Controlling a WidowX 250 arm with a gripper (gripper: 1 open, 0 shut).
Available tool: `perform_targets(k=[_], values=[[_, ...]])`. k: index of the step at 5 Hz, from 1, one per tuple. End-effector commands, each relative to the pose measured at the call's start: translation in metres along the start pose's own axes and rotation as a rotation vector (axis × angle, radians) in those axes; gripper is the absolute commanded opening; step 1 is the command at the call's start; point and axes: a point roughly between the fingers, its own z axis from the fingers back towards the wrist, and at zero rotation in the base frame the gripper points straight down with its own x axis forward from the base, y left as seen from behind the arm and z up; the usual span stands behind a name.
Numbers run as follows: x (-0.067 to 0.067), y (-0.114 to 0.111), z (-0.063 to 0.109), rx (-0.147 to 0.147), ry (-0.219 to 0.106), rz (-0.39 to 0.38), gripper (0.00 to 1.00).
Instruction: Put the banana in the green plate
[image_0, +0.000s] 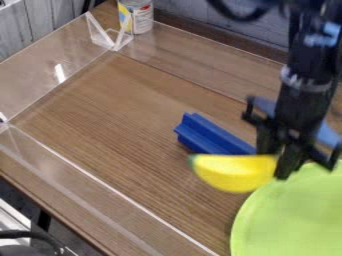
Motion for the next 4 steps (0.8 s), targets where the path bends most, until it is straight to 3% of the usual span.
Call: perform_targets(k=[1, 2, 3, 4], values=[[0.017, 0.017, 0.042, -0.004, -0.081, 0.073, 0.00], [0.034, 0.053, 0.051, -0.009, -0.087, 0.109, 0.00], [0.019, 0.087, 0.048, -0.013, -0.086, 0.141, 0.00], [0.006, 0.107, 0.043, -0.013, -0.089, 0.145, 0.00]])
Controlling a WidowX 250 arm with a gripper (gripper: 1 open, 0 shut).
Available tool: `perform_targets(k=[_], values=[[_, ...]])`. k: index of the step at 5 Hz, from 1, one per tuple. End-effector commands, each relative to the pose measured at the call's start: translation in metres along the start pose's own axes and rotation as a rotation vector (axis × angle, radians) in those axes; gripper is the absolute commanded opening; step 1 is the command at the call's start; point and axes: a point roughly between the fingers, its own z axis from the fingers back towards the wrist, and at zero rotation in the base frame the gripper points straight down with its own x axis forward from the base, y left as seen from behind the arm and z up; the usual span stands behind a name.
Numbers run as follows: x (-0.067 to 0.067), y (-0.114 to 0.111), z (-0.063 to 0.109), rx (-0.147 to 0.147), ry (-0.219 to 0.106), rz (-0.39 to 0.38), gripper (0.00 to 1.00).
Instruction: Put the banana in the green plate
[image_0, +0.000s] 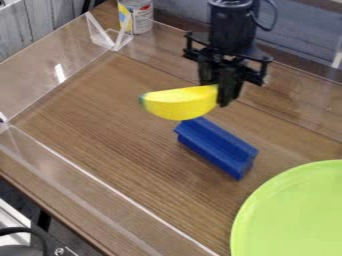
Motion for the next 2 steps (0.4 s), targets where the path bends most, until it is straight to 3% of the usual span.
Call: perform_targets(k=[1, 2], values=[[-0.009, -0.023, 0.010, -0.001, -0.054, -0.050, 0.00], [-0.012, -0.045, 0.002, -0.011, -0.052, -0.086, 0.00]])
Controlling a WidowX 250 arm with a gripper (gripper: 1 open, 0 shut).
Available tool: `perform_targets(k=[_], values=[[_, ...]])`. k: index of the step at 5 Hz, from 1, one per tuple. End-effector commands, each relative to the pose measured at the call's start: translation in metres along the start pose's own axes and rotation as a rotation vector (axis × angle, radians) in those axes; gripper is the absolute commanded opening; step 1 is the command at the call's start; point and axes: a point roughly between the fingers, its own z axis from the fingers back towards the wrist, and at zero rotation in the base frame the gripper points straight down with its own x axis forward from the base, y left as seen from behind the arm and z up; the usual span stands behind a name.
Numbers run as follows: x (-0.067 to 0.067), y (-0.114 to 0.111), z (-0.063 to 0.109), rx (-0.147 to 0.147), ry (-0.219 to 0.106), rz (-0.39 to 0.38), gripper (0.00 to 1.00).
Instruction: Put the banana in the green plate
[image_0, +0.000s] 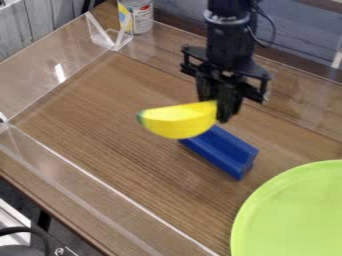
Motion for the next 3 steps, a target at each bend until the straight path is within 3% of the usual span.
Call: perform_targets(k=[1, 2, 3], values=[[-0.006, -0.023, 0.005, -0.001, -0.045, -0.039, 0.00], [-0.012, -0.043, -0.005, 0.000, -0.041, -0.067, 0.00], [-0.010, -0.041, -0.010, 0.000, -0.041, -0.072, 0.00]])
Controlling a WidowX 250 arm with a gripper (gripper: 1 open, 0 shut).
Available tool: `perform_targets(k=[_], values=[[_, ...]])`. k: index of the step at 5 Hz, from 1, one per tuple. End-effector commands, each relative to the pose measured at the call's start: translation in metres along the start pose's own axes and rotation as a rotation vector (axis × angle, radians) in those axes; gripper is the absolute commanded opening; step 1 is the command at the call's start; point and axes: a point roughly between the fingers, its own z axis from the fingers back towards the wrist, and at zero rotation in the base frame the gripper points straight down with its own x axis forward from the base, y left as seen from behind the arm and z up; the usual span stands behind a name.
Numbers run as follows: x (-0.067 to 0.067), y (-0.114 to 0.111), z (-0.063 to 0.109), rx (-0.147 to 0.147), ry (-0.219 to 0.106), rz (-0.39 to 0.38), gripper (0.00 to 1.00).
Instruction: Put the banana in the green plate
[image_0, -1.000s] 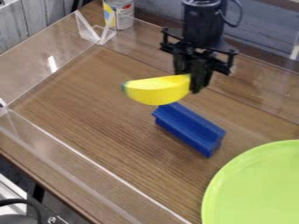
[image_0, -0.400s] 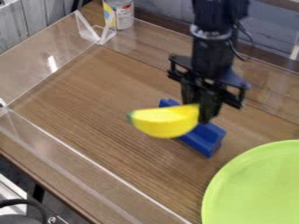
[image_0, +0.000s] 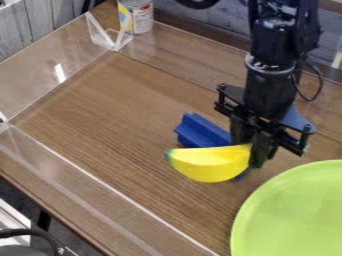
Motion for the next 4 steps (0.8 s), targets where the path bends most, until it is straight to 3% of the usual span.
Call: perform_targets(k=[1, 4], values=[[0.002, 0.004, 0.008, -0.003, -0.039, 0.001, 0.00], [0.003, 0.015, 0.001, -0.001, -0.038, 0.001, 0.00]])
